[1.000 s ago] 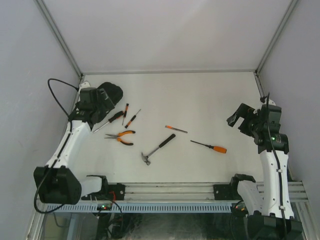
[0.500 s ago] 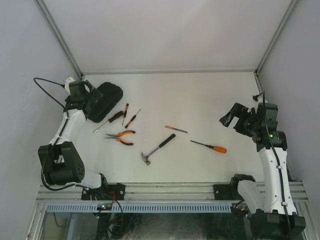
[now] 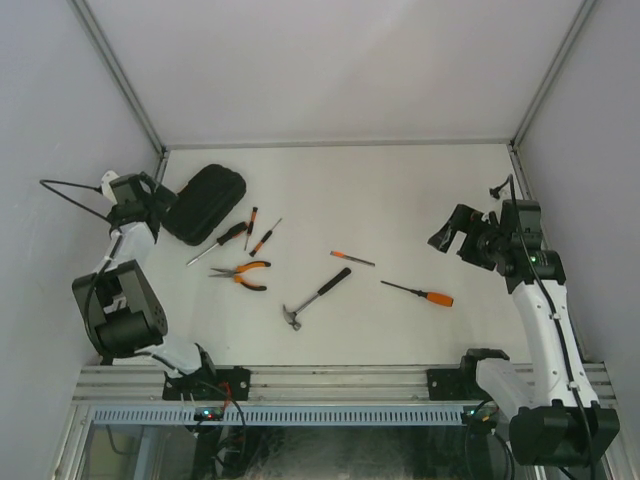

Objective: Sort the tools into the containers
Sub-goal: Move the storage box to the center of the board.

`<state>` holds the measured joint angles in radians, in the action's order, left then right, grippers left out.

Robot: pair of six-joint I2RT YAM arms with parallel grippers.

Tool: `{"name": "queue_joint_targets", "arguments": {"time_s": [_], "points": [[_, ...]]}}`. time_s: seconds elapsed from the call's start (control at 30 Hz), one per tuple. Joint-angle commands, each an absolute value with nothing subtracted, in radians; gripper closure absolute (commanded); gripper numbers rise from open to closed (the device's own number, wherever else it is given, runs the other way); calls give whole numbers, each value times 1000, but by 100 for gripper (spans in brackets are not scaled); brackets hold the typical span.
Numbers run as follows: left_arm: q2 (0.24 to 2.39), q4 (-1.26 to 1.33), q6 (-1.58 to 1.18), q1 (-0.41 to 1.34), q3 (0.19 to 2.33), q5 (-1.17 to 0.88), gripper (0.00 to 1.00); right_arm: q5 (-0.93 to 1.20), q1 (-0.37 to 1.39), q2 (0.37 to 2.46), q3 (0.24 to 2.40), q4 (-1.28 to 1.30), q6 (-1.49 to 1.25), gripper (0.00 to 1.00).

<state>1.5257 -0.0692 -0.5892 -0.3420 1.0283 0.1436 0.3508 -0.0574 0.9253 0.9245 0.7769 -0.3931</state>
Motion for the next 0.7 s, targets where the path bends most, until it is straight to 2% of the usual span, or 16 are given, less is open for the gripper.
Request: {"name": "queue_joint_targets", "arguments": {"time_s": [0.0, 0.37, 0.67], "points": [[1586, -3, -611, -387, 1054, 64, 1, 340, -31, 932, 927, 722, -422, 3], [1802, -162, -575, -414, 1254, -32, 0, 312, 37, 968, 932, 690, -448, 4], [1855, -194, -582, -396, 1288, -82, 0, 300, 72, 988, 937, 682, -453, 6]]}}
